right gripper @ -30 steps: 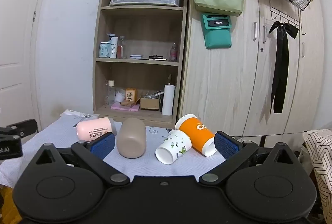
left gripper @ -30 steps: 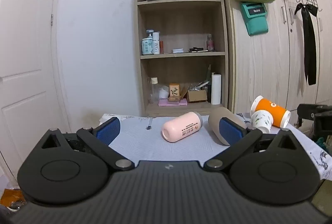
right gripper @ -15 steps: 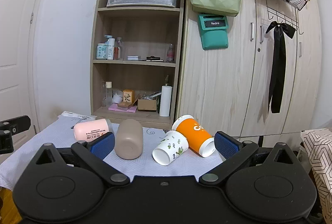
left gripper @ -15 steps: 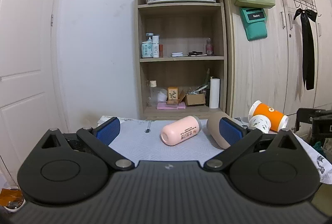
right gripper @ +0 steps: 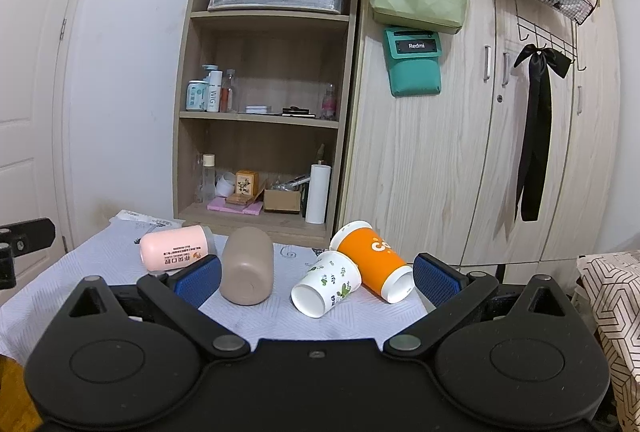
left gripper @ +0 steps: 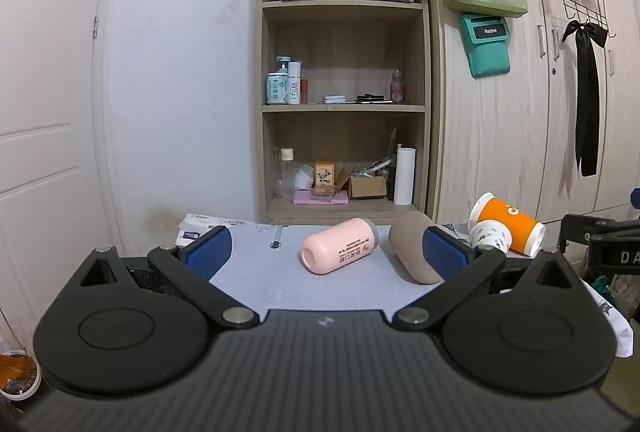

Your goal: Flip cup upright

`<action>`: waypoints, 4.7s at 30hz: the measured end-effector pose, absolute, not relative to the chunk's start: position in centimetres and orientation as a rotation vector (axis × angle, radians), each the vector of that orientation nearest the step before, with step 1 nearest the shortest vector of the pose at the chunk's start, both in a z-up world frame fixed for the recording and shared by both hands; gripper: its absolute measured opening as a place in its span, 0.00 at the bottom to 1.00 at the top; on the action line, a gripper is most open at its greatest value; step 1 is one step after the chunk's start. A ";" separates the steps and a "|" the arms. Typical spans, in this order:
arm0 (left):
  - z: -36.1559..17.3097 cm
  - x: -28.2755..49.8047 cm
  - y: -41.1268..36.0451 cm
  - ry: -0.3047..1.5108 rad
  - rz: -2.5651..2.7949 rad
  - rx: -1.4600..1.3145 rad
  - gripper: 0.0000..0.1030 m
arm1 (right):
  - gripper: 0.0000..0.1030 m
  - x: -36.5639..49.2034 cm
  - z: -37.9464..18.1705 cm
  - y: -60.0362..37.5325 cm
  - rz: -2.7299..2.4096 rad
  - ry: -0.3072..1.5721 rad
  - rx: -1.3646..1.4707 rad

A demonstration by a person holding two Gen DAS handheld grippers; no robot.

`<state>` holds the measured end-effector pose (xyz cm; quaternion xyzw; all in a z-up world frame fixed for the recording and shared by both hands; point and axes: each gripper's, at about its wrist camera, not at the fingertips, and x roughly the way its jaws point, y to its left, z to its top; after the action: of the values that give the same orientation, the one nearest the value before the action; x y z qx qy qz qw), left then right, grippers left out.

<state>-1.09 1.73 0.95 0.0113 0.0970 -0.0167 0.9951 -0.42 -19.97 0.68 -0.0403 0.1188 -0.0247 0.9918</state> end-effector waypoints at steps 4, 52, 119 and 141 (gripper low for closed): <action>0.9 -1.0 1.8 0.197 -0.027 0.024 1.00 | 1.00 -0.3 0.8 -19.9 -0.048 0.241 -0.087; 0.1 1.3 1.1 0.277 -0.097 0.113 1.00 | 1.00 1.0 -0.5 -19.8 -0.013 0.311 -0.123; -4.2 24.5 1.2 1.098 -0.498 0.007 0.60 | 1.00 12.3 -7.0 -19.8 0.444 0.682 0.079; -6.2 22.8 -0.3 1.214 -0.674 -0.320 0.75 | 1.00 11.9 -8.1 -21.6 0.473 0.787 0.274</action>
<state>22.82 -0.32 -6.22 -0.1469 0.5570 -0.3093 0.7566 11.88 -21.59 -8.11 0.1316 0.3787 0.2277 0.8874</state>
